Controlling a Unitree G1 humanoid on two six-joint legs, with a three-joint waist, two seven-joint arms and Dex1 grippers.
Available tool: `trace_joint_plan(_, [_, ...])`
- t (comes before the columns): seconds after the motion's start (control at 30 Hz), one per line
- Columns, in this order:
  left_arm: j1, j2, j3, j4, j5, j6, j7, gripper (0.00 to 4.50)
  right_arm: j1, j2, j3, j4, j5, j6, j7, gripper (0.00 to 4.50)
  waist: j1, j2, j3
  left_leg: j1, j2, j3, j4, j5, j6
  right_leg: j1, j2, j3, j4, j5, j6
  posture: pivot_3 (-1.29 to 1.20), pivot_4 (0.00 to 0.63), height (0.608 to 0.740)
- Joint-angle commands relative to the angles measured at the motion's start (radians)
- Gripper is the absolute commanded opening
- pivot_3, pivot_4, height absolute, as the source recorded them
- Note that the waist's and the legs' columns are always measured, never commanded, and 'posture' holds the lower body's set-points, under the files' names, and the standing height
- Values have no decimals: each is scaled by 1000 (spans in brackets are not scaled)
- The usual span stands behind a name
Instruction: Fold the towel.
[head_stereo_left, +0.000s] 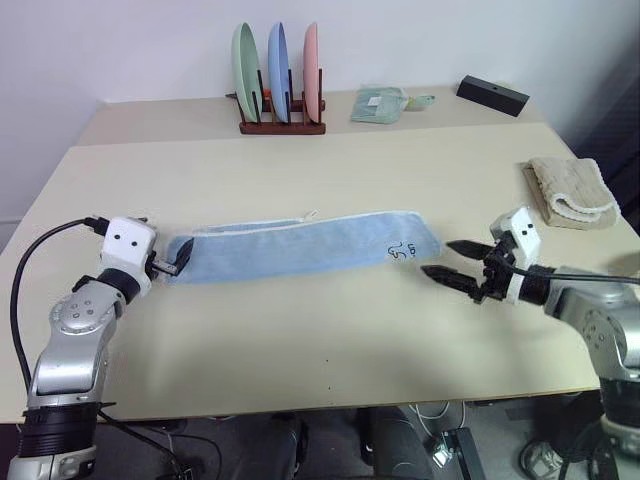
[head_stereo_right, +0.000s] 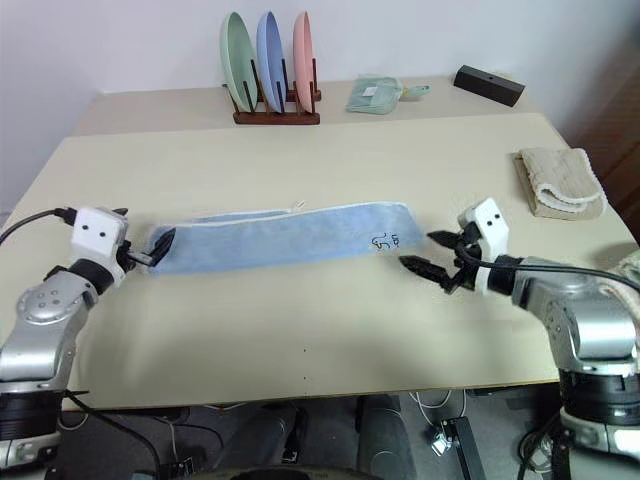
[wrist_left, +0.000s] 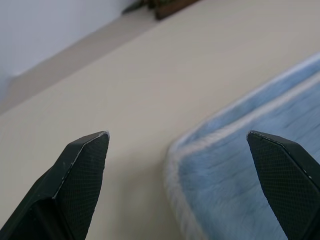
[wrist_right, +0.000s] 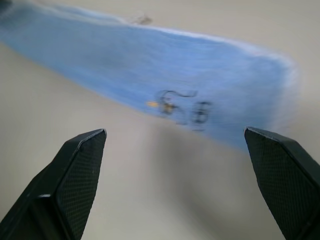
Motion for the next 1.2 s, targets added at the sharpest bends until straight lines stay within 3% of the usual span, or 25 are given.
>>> trace_joint_plan(0.03, [-22, 23, 49, 15, 18, -26, 25, 4500, -9, 68, -100, -60, 114, 152, -135, 4469, 2, 0, 0, 0, 0, 0, 0, 0, 0, 0, 0, 0, 0, 0, 0, 0, 150, 726])
trace_joint_plan(0.23, [-57, 32, 75, 48, 26, -57, 53, 4500, -17, 198, -171, -69, 188, 307, -336, 4469, 2, -1, -1, -1, 0, 0, 0, 0, -1, 0, 0, 0, 0, 0, 0, 0, 150, 726])
trace_joint_plan(0.4, [-34, -23, 40, -107, -137, -56, -100, 4500, -38, 285, -199, -33, 179, 336, -468, 4469, 1, -2, -1, -1, 0, 0, 0, 0, -1, -1, 0, 0, 0, 0, 0, 0, 150, 726])
trace_joint_plan(0.6, [45, -61, -179, -417, -373, 129, -300, 4500, -161, 465, -316, 83, 182, 335, -679, 4469, -7, -2, -4, 0, 0, 1, 0, 0, -1, 0, 0, 1, 0, 0, 0, 0, 150, 726])
trace_joint_plan(0.7, [60, -66, -279, -475, -382, 190, -322, 4500, -231, 516, -332, 159, 159, 296, -757, 4469, -13, -1, -8, 1, 0, 1, 0, 0, -1, 0, 1, 1, 0, 1, 0, 0, 150, 726])
trace_joint_plan(0.83, [51, -79, -317, -456, -336, 184, -298, 4500, -279, 536, -325, 216, 159, 258, -795, 4469, -23, -1, -12, 1, 1, 1, 0, 1, -1, 0, 2, 1, 1, 1, -1, 0, 150, 726])
trace_joint_plan(0.93, [40, -104, -309, -433, -313, 168, -265, 4500, -305, 557, -337, 248, 164, 219, -838, 3682, -22, -1, -14, 2, 1, 1, 0, 0, 0, 1, 2, 1, 0, 1, -1, 0, 150, 726])
trace_joint_plan(1.17, [50, -116, -275, -379, -270, 118, -242, 4500, -297, 533, -367, 209, 198, 196, -879, 127, -23, 0, -14, 0, 1, 1, 0, 1, -1, -1, 2, 1, 0, 1, -1, 0, 150, 726])
trace_joint_plan(1.2, [47, -119, -269, -364, -264, 110, -235, 4500, -295, 525, -378, 195, 211, 197, -883, 50, -22, 0, -14, 1, 1, 1, 0, 1, -1, -1, 2, 1, 0, 1, -1, 0, 150, 726])
